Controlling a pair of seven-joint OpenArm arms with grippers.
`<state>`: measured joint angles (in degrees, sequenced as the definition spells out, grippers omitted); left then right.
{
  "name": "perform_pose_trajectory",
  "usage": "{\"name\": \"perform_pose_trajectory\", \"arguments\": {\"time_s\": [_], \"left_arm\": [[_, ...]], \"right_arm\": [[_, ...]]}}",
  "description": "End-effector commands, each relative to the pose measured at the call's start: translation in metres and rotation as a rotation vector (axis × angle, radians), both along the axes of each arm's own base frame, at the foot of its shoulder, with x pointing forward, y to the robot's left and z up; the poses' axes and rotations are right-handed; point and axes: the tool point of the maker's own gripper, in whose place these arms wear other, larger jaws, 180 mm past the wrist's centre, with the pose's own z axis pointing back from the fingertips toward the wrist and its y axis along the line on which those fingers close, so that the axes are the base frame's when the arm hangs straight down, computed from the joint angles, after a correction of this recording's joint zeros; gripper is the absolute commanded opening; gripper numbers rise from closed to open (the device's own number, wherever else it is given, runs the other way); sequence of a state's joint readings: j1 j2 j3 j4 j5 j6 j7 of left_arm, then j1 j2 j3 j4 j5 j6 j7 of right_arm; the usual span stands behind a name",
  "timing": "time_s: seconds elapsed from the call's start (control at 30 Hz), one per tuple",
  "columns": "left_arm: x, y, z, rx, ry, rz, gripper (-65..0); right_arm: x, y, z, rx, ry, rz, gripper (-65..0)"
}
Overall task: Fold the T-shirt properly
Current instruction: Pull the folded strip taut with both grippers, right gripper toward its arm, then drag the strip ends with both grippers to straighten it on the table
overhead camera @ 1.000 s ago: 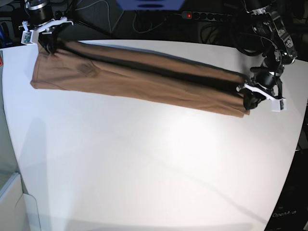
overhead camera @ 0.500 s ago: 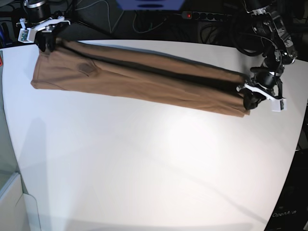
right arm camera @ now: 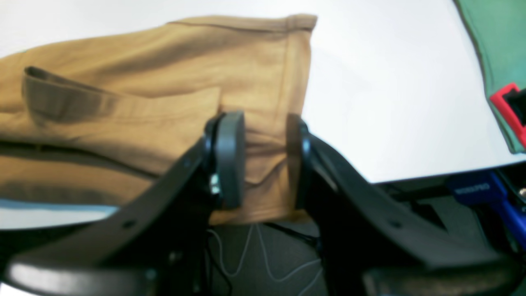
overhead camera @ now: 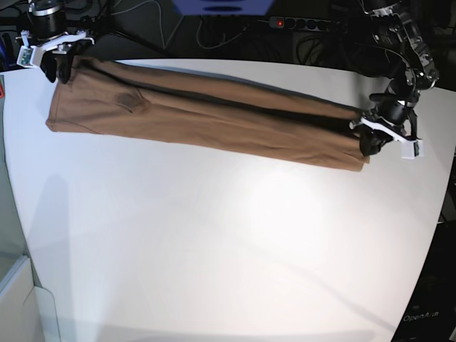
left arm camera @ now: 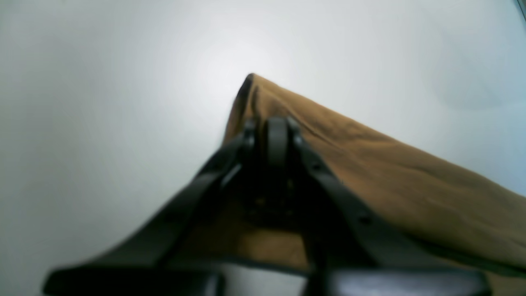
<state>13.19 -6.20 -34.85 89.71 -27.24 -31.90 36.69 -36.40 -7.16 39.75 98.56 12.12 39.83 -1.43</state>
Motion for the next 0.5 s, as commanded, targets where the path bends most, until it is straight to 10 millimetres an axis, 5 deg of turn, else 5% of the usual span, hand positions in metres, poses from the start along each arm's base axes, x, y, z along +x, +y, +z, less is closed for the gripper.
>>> {"name": "perform_pose_trajectory", "arguments": {"time_s": [0.0,0.23,0.47], "left_arm": [[0.008,0.002,0.017,0.009,-0.067,-0.006,-60.8],[0.007,-0.011,0.021,0.015,-0.100,-0.100,-32.8],[-0.001,-0.010,0.016,0.016,-0.080,-0.098,-29.8]], "right_arm": [[0.002,-0.003,0.010,-0.011,-0.038,0.001,-47.4],[0.003,-0.003,0.010,-0.011,-0.037,0.002,-47.4],[0.005,-0.004,0.006,-0.004,-0.038,-0.004,-47.4]]}}
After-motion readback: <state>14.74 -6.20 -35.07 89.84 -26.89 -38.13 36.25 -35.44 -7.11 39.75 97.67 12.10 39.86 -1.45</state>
